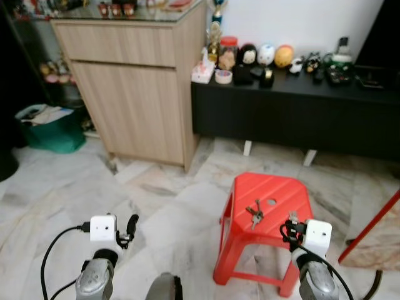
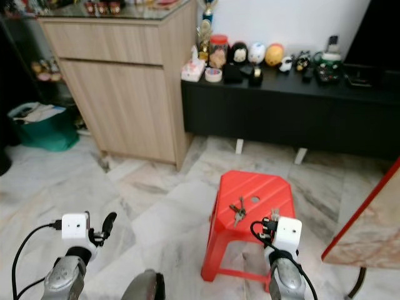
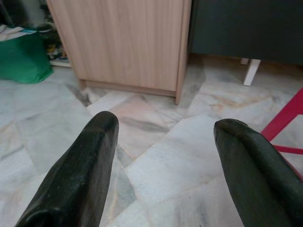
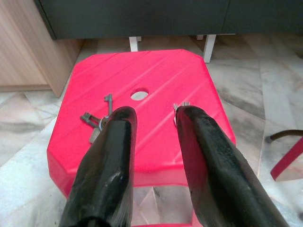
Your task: Hang keys on a hook
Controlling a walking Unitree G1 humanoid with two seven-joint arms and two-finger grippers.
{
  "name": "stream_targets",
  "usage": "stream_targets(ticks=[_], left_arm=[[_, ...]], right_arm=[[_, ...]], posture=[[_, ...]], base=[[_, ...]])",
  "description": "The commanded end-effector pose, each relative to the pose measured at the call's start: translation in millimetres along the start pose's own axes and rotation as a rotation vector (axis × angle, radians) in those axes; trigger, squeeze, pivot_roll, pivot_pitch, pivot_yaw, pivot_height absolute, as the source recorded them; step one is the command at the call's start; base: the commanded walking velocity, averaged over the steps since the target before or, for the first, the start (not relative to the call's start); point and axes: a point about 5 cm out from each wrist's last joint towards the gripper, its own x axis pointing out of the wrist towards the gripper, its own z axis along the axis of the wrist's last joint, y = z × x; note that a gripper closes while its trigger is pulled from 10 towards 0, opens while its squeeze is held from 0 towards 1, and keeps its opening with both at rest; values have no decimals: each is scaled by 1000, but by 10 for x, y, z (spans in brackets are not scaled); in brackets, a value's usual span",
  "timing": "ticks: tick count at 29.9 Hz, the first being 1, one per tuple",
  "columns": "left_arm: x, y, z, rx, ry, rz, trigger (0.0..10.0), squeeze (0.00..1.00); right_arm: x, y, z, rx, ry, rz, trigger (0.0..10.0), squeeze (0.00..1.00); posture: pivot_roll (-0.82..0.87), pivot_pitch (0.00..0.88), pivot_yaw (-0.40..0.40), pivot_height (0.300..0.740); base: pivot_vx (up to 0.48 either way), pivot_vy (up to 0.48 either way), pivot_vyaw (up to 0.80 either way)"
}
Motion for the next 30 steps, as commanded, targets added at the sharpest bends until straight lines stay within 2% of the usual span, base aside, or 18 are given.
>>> stream_targets(ticks=[1,5,7,10,30], left_arm=[[-2,10,-10,-5,10,2,10000,0],[3,13,-4,-3,9,1,10000,0],[5,15,-3,-1,10,2,10000,0],[5,18,-11,0,16,4,10000,0],[1,27,-16,12,21,4,10000,0]], right_arm=[[1,11,-3,-9,0,6,10000,0],[2,22,-3,-3,-2,10,10000,0],[2,20,-7,34,-1,-5,10000,0],[6,38,4,17,-8,5,10000,0],[8,58,-33,52,21,-19,10000,0]], posture=[[58,0,-13,645],[60,0,-12,645],[60,0,-11,645],[59,0,-10,645],[65,0,-4,645]], base=[[0,0,800],[0,0,800],[0,0,0],[0,0,0],[0,0,-27]])
